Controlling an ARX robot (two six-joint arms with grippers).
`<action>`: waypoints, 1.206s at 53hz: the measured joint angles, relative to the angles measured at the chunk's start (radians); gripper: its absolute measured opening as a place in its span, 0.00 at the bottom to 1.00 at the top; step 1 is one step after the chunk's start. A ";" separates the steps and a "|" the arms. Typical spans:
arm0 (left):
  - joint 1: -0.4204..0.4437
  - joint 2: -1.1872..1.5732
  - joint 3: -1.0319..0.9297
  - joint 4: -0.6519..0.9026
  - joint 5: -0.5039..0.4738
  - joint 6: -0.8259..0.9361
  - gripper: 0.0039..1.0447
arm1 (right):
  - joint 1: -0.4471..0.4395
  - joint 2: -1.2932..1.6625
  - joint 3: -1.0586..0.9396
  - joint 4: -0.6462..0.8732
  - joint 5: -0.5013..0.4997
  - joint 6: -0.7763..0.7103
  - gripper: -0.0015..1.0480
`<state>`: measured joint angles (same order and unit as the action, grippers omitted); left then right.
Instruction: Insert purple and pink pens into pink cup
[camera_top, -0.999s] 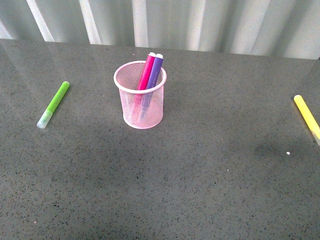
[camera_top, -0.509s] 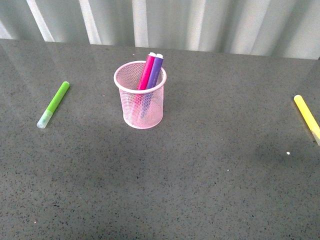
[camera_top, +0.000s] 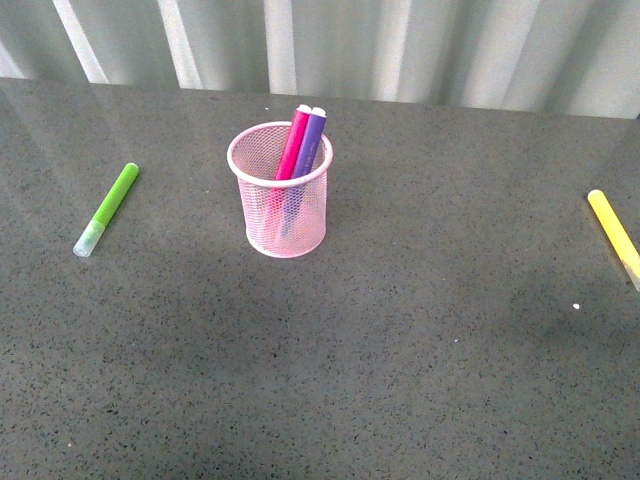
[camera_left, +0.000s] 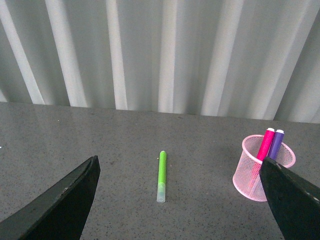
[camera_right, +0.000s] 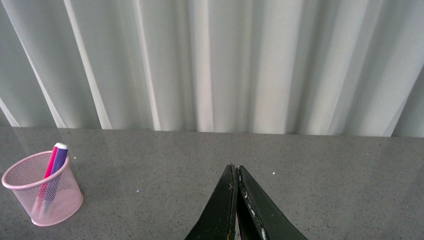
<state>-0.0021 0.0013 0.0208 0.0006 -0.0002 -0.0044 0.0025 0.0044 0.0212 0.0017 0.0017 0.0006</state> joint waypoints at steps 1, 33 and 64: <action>0.000 0.000 0.000 0.000 0.000 0.000 0.94 | 0.000 0.000 0.000 0.000 0.000 0.000 0.15; 0.000 0.000 0.000 0.000 0.000 0.000 0.94 | 0.000 0.000 0.000 0.000 0.000 0.001 0.93; 0.000 0.000 0.000 0.000 0.000 0.000 0.94 | 0.000 0.000 0.000 0.000 0.000 0.001 0.93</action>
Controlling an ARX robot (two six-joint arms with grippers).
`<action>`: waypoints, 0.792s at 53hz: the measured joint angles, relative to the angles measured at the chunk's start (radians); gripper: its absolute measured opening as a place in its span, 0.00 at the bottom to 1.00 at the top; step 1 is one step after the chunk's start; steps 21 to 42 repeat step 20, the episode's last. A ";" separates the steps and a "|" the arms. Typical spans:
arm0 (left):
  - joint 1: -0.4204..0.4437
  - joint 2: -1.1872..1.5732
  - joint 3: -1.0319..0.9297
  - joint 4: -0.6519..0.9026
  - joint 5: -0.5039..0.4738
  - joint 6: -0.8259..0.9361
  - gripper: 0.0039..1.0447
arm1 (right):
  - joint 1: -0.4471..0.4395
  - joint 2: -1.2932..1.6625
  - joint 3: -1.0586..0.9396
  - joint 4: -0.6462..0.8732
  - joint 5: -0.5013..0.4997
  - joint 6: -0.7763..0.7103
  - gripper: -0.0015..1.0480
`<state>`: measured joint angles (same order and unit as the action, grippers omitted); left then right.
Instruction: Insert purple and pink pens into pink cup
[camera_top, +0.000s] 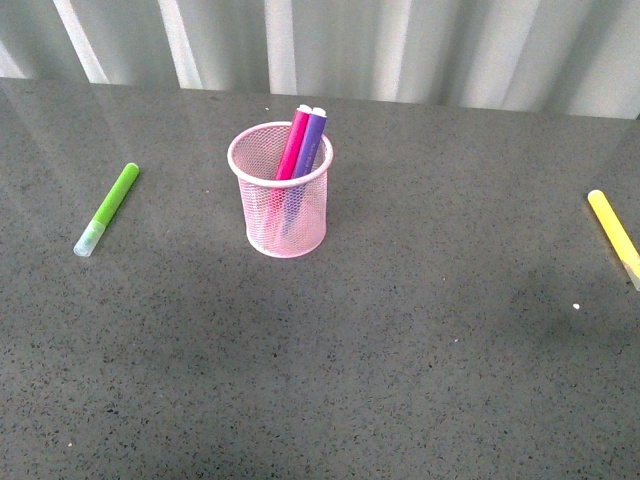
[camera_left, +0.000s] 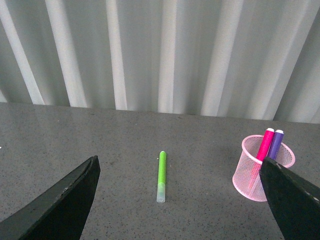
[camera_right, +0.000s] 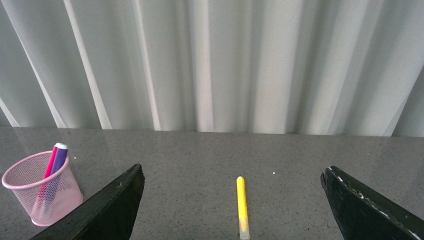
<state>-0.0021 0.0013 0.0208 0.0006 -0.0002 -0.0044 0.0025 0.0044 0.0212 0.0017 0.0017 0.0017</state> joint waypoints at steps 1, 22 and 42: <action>0.000 0.000 0.000 0.000 0.000 0.000 0.94 | 0.000 0.000 0.000 0.000 0.000 0.000 0.93; 0.000 0.000 0.000 0.000 0.000 0.000 0.94 | 0.000 0.000 0.000 0.000 0.000 0.000 0.93; 0.000 0.000 0.000 0.000 0.000 0.000 0.94 | 0.000 0.000 0.000 0.000 0.000 0.000 0.93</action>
